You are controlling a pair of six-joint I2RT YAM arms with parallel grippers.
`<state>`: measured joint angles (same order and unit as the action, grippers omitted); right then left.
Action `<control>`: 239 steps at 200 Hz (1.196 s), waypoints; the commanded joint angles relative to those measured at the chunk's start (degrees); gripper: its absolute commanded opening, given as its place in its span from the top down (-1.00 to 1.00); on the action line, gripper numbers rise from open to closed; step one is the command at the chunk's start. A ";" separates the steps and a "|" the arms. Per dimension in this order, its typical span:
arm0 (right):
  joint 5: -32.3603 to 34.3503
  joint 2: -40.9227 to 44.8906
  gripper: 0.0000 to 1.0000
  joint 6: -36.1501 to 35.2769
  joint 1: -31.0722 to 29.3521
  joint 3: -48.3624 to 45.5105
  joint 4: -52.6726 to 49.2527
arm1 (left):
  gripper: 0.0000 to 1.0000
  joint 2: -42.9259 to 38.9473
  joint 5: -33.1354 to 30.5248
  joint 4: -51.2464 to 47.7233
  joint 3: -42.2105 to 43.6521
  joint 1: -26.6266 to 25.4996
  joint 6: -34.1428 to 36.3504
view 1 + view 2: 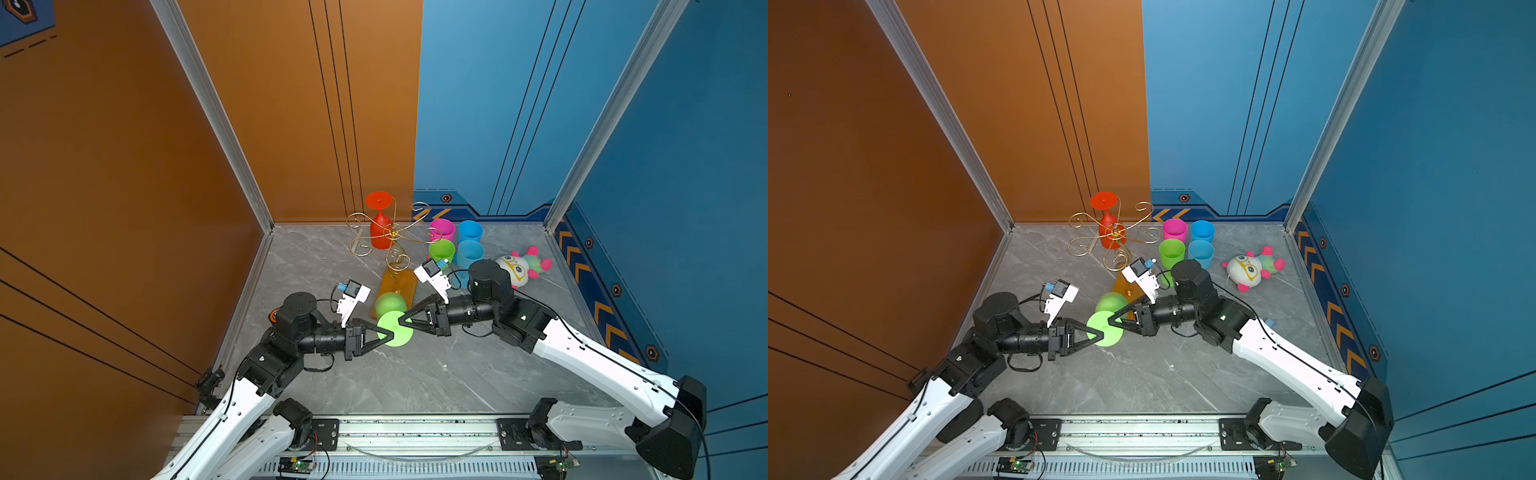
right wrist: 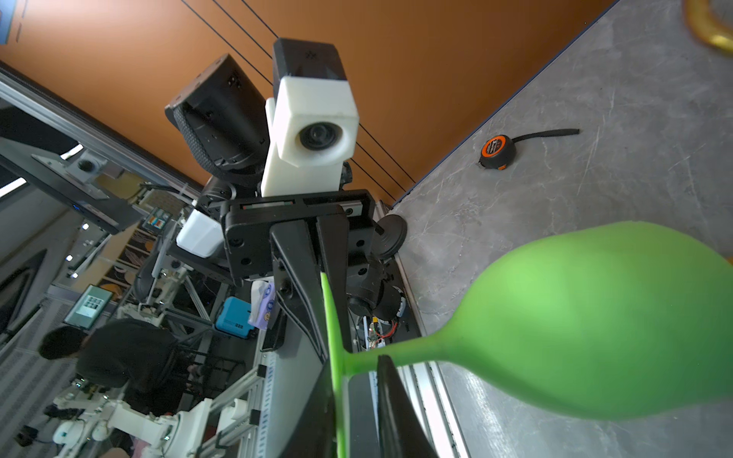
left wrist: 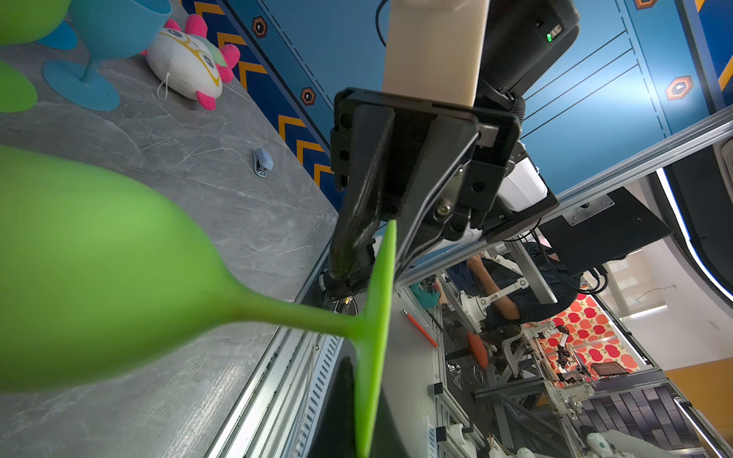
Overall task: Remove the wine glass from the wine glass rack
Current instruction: 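Close the left gripper on the glass foot while the right holds it, then pull the glass back with the left gripper while the right opens and withdraws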
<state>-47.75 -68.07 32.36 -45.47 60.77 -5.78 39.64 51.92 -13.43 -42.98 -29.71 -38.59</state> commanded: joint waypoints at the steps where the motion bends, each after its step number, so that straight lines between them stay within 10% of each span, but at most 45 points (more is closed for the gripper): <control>1: -0.13 2.75 0.27 0.21 1.06 -0.83 -1.92 | 1.00 -0.64 1.35 2.10 0.60 -0.77 1.35; 40: 0.27 8.50 -0.13 -0.02 6.71 -2.38 -7.24 | 1.00 -1.03 -4.82 -5.03 -0.11 -4.48 7.76; 92: 1.97 12.65 -0.48 1.34 19.21 -4.47 -16.33 | 1.00 -1.20 -29.50 -14.60 -2.65 -20.25 24.54; 239: 2.92 2.86 -0.48 0.64 23.98 2.68 -27.35 | 1.00 8.68 -81.74 -14.70 0.83 -57.43 61.15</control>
<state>-44.80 -63.92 34.35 -20.67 60.16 -29.43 47.22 -17.15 -27.77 -43.31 -84.18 12.99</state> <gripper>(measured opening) 0.744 0.057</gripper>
